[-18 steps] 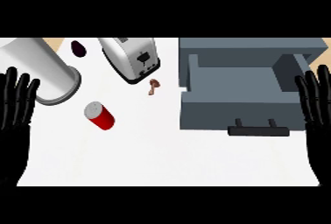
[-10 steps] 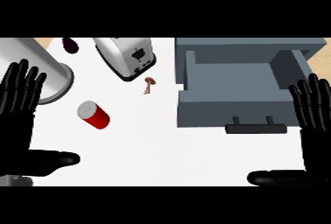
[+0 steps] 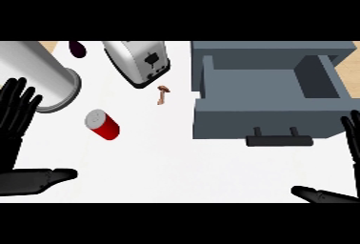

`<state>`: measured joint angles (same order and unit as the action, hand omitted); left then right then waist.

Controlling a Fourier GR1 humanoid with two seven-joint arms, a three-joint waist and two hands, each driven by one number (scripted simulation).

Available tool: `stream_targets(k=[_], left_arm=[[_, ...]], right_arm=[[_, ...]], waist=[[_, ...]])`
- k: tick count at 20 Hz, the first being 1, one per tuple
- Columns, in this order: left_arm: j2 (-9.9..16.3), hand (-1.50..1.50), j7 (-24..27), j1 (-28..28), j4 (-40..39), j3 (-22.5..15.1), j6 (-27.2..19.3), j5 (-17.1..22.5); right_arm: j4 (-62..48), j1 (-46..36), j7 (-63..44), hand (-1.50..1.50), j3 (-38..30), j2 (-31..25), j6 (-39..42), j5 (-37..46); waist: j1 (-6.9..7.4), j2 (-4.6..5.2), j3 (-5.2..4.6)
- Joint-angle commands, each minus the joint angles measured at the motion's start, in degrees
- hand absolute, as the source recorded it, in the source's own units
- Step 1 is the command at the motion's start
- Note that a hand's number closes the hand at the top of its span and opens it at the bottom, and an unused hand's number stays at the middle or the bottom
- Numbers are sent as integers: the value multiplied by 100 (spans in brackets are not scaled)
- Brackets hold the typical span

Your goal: Pick up the can, place it into the drawer and close the drawer

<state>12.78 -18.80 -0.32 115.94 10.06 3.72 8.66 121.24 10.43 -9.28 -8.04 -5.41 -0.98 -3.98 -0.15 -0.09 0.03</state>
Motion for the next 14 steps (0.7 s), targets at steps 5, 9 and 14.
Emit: stream_targets(k=[5, 9, 14], left_arm=[[128, -150, -888, -95, 621, 243, 38, 233], [-64, -150, -918, 138, 791, 322, -5, 336], [121, -150, -1368, -251, 527, 909, -118, 1077]], right_arm=[[-96, 616, 506, -150, -382, 101, 497, -321], [-143, 906, 821, -150, -818, 38, 888, -690], [-73, 1071, 717, -150, -1194, -123, 1188, -1002]], waist=[[-5, 2, -1], [-9, 2, -1], [-20, 3, -1]])
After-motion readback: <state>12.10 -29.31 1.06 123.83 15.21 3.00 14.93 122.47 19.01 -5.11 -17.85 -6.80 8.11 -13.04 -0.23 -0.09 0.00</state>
